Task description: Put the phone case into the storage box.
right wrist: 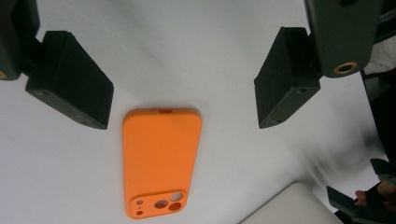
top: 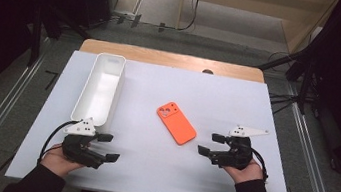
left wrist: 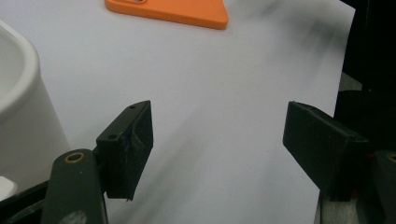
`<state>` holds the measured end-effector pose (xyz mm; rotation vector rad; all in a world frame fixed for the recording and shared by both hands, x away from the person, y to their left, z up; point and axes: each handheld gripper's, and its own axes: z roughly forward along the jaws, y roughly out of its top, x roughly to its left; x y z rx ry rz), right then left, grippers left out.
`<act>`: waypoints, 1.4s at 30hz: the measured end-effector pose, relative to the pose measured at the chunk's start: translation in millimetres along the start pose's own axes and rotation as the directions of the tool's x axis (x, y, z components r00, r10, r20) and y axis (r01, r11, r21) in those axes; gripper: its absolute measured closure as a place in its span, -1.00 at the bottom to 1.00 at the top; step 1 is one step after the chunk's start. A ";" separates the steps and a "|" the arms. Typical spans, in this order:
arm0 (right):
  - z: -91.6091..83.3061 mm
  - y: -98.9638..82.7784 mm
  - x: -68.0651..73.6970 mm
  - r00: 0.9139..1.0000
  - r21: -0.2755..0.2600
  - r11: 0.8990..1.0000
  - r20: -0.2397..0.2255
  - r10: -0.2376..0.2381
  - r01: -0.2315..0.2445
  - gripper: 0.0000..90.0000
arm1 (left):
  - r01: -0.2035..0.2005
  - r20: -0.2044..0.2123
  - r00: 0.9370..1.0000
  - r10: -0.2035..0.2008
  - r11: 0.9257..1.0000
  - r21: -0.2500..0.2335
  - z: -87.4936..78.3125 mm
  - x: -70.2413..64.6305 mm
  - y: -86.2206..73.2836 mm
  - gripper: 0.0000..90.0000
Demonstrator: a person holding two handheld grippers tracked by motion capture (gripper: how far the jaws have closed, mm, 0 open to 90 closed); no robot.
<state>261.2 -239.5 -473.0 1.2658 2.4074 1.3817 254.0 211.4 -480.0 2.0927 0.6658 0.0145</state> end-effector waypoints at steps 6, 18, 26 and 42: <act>4.8 9.6 -2.9 1.000 0.009 1.000 0.008 0.002 -0.002 -0.59 | -0.003 0.001 1.000 0.003 1.000 0.001 0.3 -0.2 0.0 -0.45; 20.6 28.3 -5.9 1.000 0.006 1.000 0.024 0.002 -0.002 -0.59 | -0.002 0.008 1.000 0.002 1.000 -0.002 0.5 0.1 0.3 -0.45; 29.9 40.3 -6.9 0.999 -0.003 1.000 0.038 -0.001 0.001 -0.60 | -0.004 0.012 1.000 0.004 1.000 -0.001 0.2 0.0 0.2 -0.45; 51.9 54.9 -7.4 0.997 0.007 1.000 0.072 0.000 -0.001 -0.60 | -0.003 0.014 1.000 0.003 1.000 -0.005 0.5 -0.6 0.2 -0.45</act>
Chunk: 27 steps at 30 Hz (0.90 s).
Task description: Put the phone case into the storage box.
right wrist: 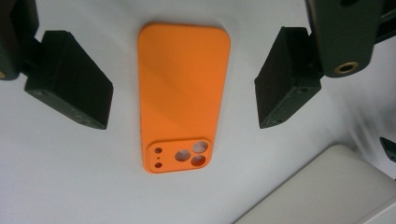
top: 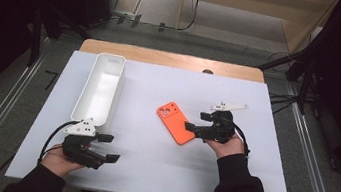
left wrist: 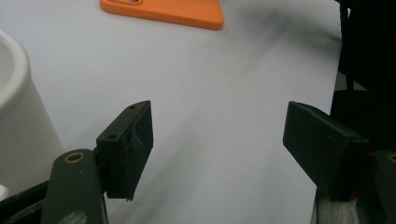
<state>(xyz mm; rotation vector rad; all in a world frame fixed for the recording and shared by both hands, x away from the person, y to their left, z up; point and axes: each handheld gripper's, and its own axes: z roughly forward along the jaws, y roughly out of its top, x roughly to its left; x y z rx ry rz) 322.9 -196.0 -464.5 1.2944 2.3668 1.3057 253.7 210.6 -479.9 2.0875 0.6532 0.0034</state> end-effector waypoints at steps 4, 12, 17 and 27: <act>5.3 3.0 0.3 1.000 -0.001 1.000 0.002 0.003 -0.003 -0.60 | -0.002 0.001 1.000 0.002 1.000 0.001 -0.1 0.0 0.0 -0.45; 15.9 9.7 2.2 1.000 0.003 1.000 0.004 -0.005 0.005 -0.60 | -0.002 -0.001 1.000 0.002 1.000 0.003 0.0 -0.3 -0.1 -0.45; 22.9 12.3 3.6 1.000 0.008 1.000 0.005 -0.010 0.010 -0.60 | -0.001 -0.002 1.000 0.001 1.000 -0.001 0.1 -0.2 -0.1 -0.45; 37.5 13.9 5.4 1.000 0.000 1.000 -0.006 -0.003 0.003 -0.74 | -0.001 -0.002 1.000 0.001 1.000 0.001 -0.3 -0.3 -0.2 -0.45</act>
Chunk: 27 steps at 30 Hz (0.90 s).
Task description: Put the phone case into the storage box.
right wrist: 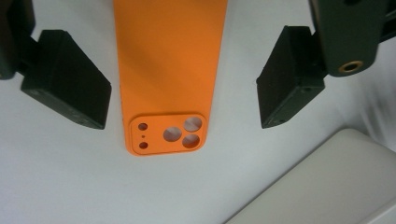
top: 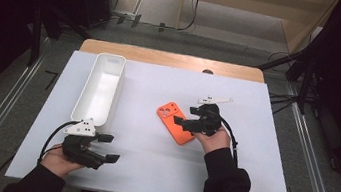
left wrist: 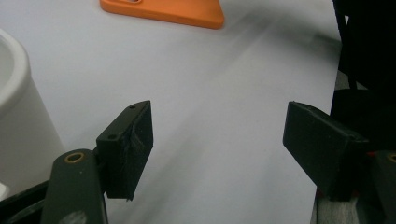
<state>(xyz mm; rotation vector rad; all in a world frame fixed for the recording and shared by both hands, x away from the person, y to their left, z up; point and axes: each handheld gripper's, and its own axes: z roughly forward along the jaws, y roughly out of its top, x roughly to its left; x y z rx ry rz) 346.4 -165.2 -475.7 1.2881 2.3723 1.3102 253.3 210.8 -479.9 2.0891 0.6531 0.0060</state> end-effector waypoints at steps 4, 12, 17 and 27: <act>4.3 -1.5 -2.1 1.000 -0.009 1.000 0.007 0.005 -0.005 -1.00 | 0.000 0.003 1.000 0.000 1.000 0.001 0.1 0.1 0.0 -0.45; 14.6 -5.2 -0.6 0.998 0.026 1.000 0.061 -0.012 0.011 -1.00 | 0.000 0.003 1.000 0.000 1.000 0.001 -0.1 -0.1 0.0 -0.45; 20.1 -9.3 -1.4 0.998 0.043 0.999 0.054 -0.015 0.013 -1.00 | -0.003 0.002 1.000 0.003 1.000 0.004 -0.3 -0.1 0.1 -0.45; 30.1 -18.0 -2.2 0.998 0.060 0.998 0.061 -0.024 0.020 -1.00 | -0.006 0.002 1.000 0.006 1.000 0.005 0.0 -0.2 0.2 -0.45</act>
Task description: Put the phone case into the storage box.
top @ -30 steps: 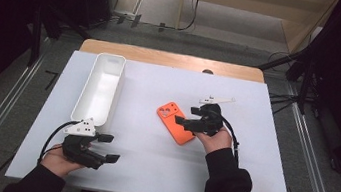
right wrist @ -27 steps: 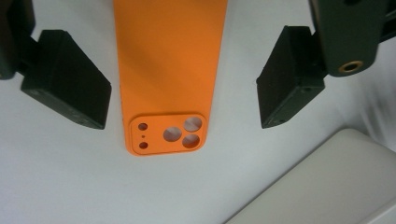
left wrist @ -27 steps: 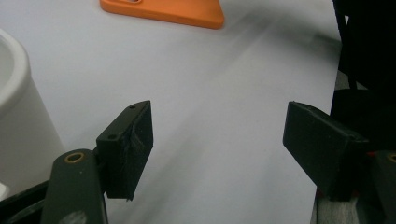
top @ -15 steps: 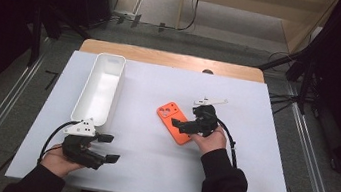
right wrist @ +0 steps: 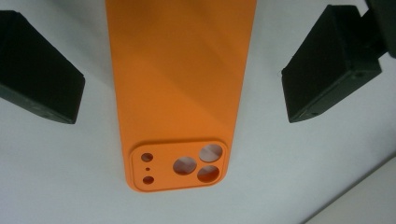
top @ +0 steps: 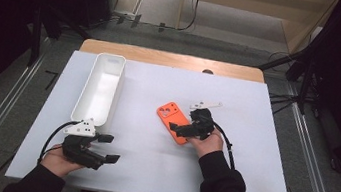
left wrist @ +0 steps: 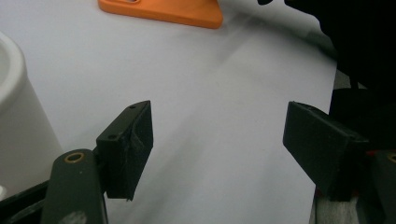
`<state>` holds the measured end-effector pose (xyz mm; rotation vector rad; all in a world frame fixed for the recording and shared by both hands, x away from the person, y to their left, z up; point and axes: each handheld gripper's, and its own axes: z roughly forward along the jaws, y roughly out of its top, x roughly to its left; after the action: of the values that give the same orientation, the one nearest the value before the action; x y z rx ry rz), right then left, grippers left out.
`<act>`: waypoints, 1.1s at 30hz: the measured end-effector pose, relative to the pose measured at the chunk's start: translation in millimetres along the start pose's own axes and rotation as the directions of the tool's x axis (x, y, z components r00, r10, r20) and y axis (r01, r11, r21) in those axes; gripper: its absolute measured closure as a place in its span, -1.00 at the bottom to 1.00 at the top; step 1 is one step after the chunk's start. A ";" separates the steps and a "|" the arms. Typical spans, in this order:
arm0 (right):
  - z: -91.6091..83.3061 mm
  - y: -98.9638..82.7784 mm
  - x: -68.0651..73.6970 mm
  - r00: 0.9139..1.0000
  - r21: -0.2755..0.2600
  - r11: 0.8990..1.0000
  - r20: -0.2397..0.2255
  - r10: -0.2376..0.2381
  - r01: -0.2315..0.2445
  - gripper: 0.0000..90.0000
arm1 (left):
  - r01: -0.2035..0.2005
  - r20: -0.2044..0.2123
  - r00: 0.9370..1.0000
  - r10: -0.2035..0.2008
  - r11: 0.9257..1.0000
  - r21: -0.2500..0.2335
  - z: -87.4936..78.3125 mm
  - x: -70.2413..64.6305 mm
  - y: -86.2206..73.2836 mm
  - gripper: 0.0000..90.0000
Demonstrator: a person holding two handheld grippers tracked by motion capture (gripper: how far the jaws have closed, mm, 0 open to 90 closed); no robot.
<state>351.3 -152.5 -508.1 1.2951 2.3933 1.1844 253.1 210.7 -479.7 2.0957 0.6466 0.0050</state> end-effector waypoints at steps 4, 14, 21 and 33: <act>2.2 -1.6 0.7 1.000 0.001 1.000 0.005 -0.008 0.008 -1.00 | 0.001 -0.001 1.000 -0.001 1.000 0.001 0.0 -0.2 -0.1 -0.45; 9.2 -8.0 4.9 1.000 0.025 1.000 0.013 -0.009 0.009 -1.00 | -0.004 -0.001 1.000 0.004 1.000 0.004 -0.1 -0.2 0.0 -0.45; 15.0 -14.7 6.4 0.999 0.032 0.999 0.036 -0.018 0.017 -1.00 | -0.006 0.001 1.000 0.006 1.000 0.004 -0.5 -0.2 0.0 -0.45; 19.6 -17.1 18.1 0.984 0.063 0.992 0.141 -0.113 0.105 -0.96 | -0.004 0.000 1.000 0.004 1.000 0.004 -0.2 -0.4 -0.2 -0.45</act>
<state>339.1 -132.9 -529.7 1.2039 2.3741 0.9666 252.7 210.7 -479.6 2.1005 0.6435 0.0062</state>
